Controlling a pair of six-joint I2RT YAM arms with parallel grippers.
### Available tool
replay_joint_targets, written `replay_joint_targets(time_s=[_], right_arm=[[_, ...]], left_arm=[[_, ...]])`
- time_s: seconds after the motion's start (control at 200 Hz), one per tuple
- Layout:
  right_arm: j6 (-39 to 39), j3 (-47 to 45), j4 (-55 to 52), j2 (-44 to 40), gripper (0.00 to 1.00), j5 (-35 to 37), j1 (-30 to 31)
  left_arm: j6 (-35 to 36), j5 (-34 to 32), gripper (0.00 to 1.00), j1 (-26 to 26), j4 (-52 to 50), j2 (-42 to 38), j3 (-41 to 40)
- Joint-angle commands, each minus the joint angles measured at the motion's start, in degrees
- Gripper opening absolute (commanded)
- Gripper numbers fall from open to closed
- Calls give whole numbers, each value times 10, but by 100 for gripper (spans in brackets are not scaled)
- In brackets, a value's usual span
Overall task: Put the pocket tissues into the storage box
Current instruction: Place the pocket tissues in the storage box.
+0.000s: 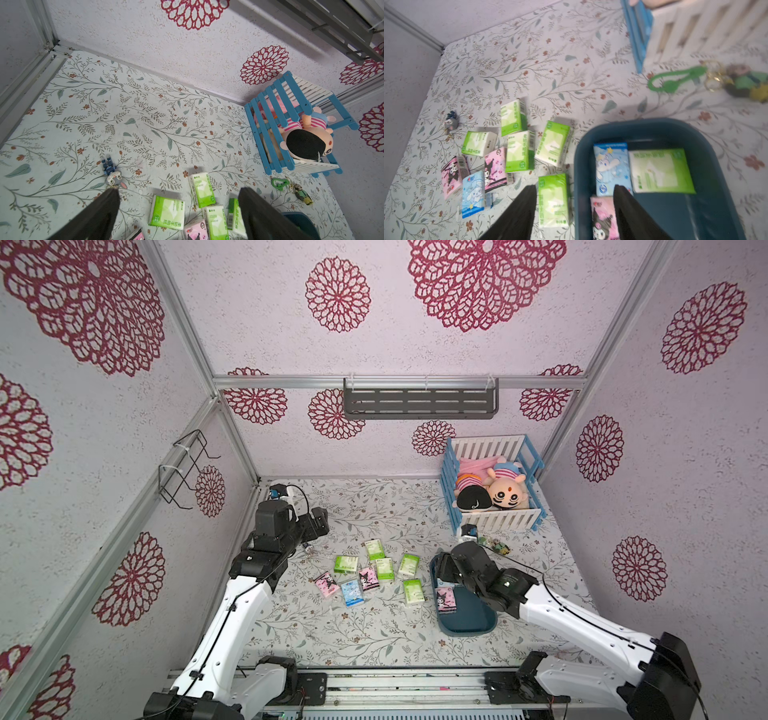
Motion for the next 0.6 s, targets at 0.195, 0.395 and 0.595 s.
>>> replay_joint_targets(time_s=[0.195, 0.395, 0.595], right_arm=[[-155, 223, 88, 251, 69, -162, 4], [-175, 379, 32, 435, 68, -216, 0], [-181, 485, -22, 527, 71, -186, 5]], left_arm=[[-35, 66, 97, 112, -38, -22, 5], [-28, 79, 97, 123, -48, -33, 4], [-23, 82, 97, 123, -53, -40, 2]])
